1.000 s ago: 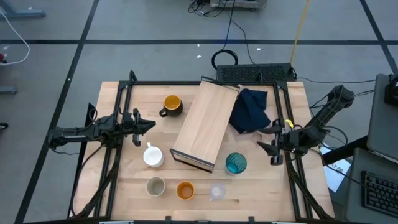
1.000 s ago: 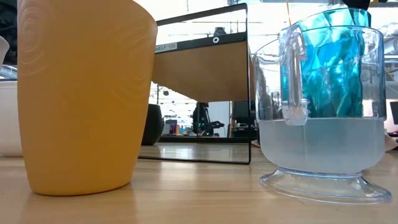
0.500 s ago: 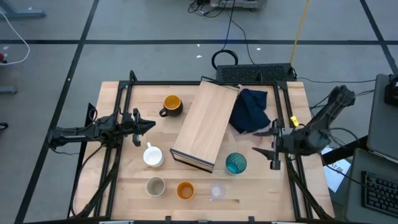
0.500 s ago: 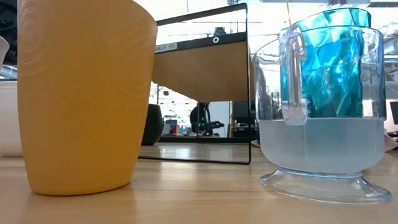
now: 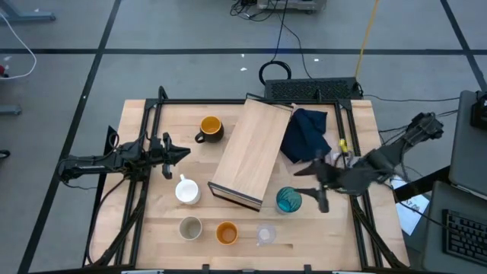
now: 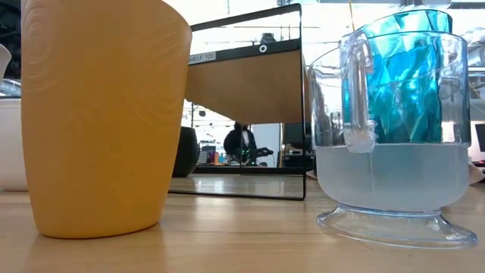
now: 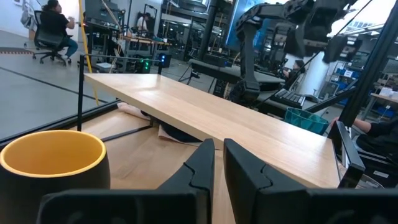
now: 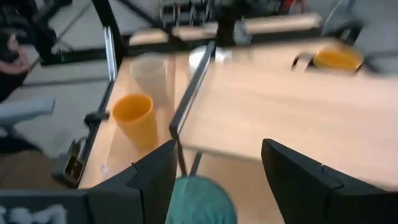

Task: Stack small to large cups/mugs on shelf
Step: Put the blue cup on the shelf

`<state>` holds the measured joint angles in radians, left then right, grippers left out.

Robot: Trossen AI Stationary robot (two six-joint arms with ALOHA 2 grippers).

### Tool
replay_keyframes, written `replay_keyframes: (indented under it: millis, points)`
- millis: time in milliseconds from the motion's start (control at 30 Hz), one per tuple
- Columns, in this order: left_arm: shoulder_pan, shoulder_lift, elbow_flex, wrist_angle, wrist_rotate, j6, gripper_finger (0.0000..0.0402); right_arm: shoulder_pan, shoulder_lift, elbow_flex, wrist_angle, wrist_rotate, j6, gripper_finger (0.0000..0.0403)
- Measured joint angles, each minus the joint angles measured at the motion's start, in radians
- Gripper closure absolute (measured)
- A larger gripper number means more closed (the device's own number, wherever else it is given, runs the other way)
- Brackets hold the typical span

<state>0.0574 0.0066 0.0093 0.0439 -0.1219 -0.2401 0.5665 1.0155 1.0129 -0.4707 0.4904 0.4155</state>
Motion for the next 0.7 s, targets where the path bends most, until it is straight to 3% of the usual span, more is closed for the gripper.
replay_keyframes:
  millis: [333,700]
  points:
    - [0.0,0.0,0.001,-0.007,0.0,0.0,0.0364,-0.155,0.101,0.0,-0.128,-0.282,0.045,0.0179]
    - [0.0,0.0,0.001,-0.011,0.0,0.0,0.0364,-0.2,0.157,0.0,-0.19,-0.366,0.071,0.0179]
